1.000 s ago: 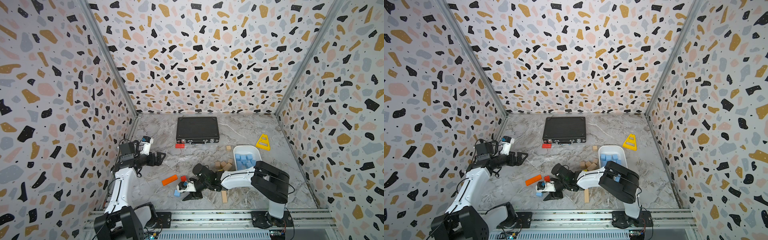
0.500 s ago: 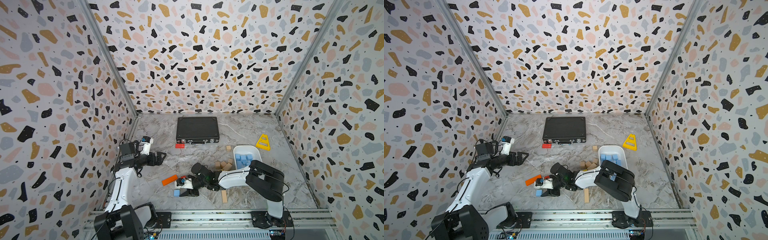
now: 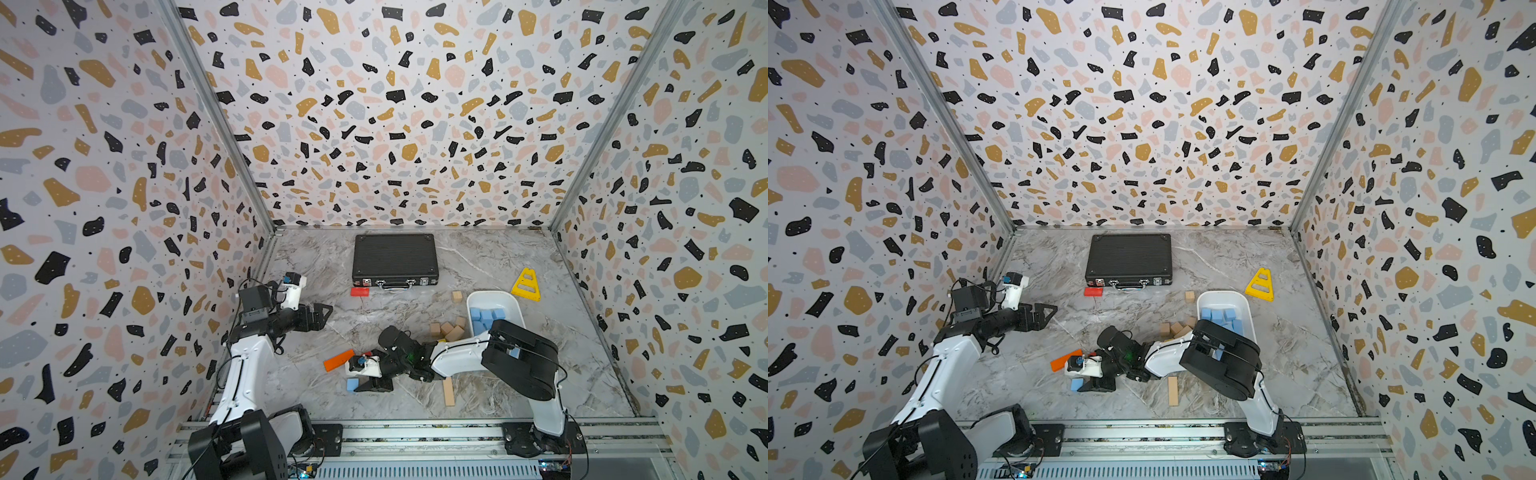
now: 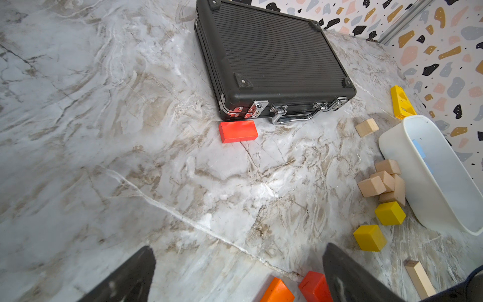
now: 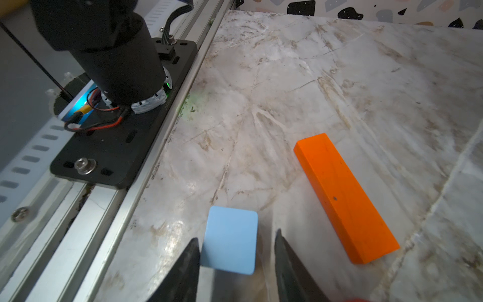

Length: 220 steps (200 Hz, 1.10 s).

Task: Pick out the blue building blocks
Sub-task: Pick up the building block from the center of the board.

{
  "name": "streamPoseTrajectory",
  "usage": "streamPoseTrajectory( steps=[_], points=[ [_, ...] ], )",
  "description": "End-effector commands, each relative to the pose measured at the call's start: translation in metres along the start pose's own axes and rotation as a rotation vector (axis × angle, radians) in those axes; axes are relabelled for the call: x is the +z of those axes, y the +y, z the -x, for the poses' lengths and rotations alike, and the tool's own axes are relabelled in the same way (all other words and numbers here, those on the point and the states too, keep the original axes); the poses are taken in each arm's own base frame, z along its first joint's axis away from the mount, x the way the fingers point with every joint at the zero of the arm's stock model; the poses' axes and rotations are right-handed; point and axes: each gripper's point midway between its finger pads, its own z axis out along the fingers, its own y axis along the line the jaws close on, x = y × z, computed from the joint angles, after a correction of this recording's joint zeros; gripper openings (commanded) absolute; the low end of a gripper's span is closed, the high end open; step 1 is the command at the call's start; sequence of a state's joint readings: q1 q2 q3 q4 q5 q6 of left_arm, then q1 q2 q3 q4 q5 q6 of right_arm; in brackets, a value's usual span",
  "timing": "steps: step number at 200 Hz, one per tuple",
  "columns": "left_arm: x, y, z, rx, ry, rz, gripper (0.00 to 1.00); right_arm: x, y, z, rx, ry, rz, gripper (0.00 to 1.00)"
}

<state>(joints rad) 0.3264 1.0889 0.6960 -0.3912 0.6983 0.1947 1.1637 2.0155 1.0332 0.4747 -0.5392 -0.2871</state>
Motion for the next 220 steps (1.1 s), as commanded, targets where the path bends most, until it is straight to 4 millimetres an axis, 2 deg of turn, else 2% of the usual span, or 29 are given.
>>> streamPoseTrajectory(
  steps=[1, 28, 78, 118, 220],
  points=[
    [0.001, -0.001, 0.001, -0.001, -0.018, -0.015, 1.0, 0.006, -0.002, 0.007, 0.013, -0.017, 0.006, 0.49],
    [0.001, 0.0, 0.0, 0.0, -0.015, -0.016, 1.0, 0.013, -0.003, 0.002, 0.025, -0.011, 0.015, 0.48],
    [0.002, 0.0, 0.0, 0.0, -0.016, -0.016, 1.0, 0.014, -0.002, 0.002, 0.02, -0.017, 0.02, 0.39],
    [0.002, 0.0, 0.0, -0.004, -0.015, -0.018, 1.0, 0.016, -0.006, -0.001, 0.029, -0.002, 0.007, 0.46],
    [0.002, -0.001, 0.0, -0.006, -0.016, -0.023, 1.0, 0.024, -0.007, -0.007, 0.038, 0.014, 0.017, 0.48]
  ],
)
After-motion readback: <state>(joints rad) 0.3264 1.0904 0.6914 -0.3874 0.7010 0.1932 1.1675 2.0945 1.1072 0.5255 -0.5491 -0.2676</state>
